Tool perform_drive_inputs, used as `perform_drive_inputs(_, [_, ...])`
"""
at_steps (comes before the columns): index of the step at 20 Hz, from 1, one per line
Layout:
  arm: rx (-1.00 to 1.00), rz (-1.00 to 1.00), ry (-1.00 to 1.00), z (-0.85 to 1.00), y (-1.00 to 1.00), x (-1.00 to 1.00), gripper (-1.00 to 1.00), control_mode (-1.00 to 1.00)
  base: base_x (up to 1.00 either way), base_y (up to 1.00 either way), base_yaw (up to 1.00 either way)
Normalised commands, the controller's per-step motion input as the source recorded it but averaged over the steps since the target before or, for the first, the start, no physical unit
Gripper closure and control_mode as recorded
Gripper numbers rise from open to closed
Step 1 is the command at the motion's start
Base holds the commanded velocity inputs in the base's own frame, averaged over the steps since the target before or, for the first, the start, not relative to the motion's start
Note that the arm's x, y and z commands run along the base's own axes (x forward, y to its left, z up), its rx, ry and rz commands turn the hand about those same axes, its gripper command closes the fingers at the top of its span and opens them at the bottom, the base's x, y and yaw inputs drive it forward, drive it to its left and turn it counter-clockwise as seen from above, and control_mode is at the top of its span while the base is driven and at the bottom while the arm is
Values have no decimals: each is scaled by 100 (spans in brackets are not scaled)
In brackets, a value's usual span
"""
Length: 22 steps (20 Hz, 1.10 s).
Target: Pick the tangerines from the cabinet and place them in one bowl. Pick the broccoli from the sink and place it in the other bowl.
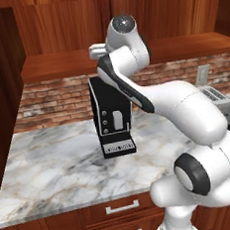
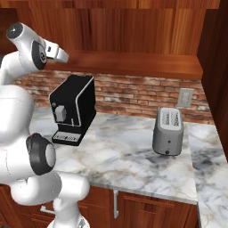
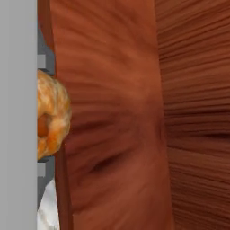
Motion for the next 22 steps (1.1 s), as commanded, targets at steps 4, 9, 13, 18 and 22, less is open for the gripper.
perform_drive_inputs(4, [0, 0, 1, -6, -55, -71, 100, -100, 0, 0, 0])
perform_drive_inputs(9, [1, 4, 3, 7, -55, -76, 100, -100, 0, 0, 0])
perform_drive_inputs(13, [5, 3, 1, 21, -28, -90, 100, -100, 0, 0, 0])
perform_drive_inputs(18, [4, 10, 16, 3, -24, -57, 100, -100, 0, 0, 0])
perform_drive_inputs(22, [-1, 3, 14, 0, 0, -68, 100, -100, 0, 0, 0])
